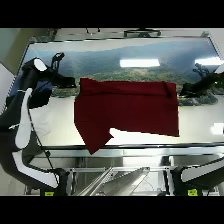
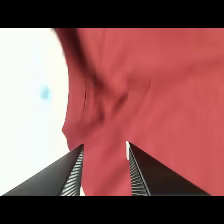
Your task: Fold the shirts.
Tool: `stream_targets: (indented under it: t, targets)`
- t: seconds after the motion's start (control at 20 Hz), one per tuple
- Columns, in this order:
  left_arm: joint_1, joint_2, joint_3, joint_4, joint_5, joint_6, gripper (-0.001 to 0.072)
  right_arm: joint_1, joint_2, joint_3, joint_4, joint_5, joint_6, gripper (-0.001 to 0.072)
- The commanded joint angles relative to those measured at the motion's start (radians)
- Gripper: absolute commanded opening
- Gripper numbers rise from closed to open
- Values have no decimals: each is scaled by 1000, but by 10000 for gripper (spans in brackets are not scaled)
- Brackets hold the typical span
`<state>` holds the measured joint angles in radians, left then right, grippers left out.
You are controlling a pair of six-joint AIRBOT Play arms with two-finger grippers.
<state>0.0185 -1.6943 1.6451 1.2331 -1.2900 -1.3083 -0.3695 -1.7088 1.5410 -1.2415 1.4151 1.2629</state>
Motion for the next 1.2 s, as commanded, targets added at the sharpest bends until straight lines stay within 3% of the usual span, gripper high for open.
stream_targets:
  t: [0.0,0.25,0.5,0.8,0.9,1.15]
  targets:
    - [74,167,-230,-7,-97,-25,296,-67,158,-219,-4,39,16,436]
    - [132,396,-695,-145,10,-19,296,-106,304,-603,26,-51,-8,436]
    - [136,540,-932,-161,43,-17,296,-106,301,-804,192,-137,-111,435]
    - [136,661,-1121,-173,141,-18,296,-106,301,-821,251,-145,-142,435]
    - [136,679,-1162,-218,166,-17,296,-112,302,-805,201,-120,-132,435]
    - [107,632,-1178,-292,225,29,297,-185,364,-761,182,-72,-111,437]
